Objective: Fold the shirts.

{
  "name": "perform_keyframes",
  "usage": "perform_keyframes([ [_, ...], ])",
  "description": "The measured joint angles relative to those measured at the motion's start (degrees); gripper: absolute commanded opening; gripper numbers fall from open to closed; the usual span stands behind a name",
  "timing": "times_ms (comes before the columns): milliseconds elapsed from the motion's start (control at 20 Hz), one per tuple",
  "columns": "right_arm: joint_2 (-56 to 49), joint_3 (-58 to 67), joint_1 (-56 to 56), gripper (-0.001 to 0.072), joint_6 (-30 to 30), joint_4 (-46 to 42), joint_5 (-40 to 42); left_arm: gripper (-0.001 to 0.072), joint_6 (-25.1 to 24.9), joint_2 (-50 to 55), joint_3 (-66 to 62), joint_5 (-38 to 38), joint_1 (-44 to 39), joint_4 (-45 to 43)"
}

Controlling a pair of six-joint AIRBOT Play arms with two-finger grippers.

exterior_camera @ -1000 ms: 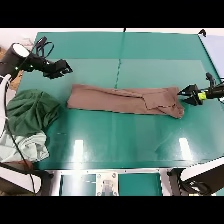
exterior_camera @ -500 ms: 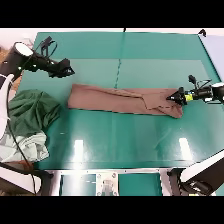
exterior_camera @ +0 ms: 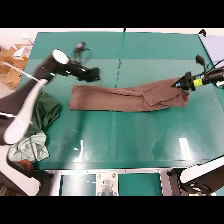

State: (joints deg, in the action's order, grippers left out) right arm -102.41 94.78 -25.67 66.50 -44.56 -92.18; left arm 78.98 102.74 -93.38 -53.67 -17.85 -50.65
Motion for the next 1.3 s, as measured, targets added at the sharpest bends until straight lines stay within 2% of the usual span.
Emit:
perform_keyframes([
  [200,9.53,1.03,4.66,0.0018,3.67,0.87,-2.6,0.002,-0.02,7.65,-1.86,8.9,-10.32,2.89],
  [350,15.76,1.42,9.18,0.0018,5.42,3.1,-2.64,0.002,0.0,12.9,-6.1,12.5,-15.54,5.64],
  [550,19.37,2.16,13.77,0.0018,7.69,4.35,-0.61,0.002,0.0,17.66,-10.49,12.98,-18.91,7.93],
  [700,20.17,2.36,15.23,0.0018,9.4,3.89,0.33,0.002,-0.44,18.21,-11.65,10.6,-18.08,8.46],
  [850,20.46,2.4,16.02,0.0018,10.78,3.04,1.03,0.002,-3.26,16.04,-12.74,3.85,-13.86,7.45],
  [1050,20.39,2.4,20.24,0.0019,12.37,2.82,5.01,0.002,-5.35,12.11,-18.78,-13.35,-4.24,-1.29],
  [1200,18.14,2.4,28.11,0.0019,12.72,2.84,11.43,0.002,-6.54,8.96,-22.62,-25.62,3.67,-9.53],
  [1300,14.6,2.38,35.08,0.0019,12.87,2.86,18.08,0.002,-6.88,6.54,-23.89,-29.62,8.87,-12.85],
])
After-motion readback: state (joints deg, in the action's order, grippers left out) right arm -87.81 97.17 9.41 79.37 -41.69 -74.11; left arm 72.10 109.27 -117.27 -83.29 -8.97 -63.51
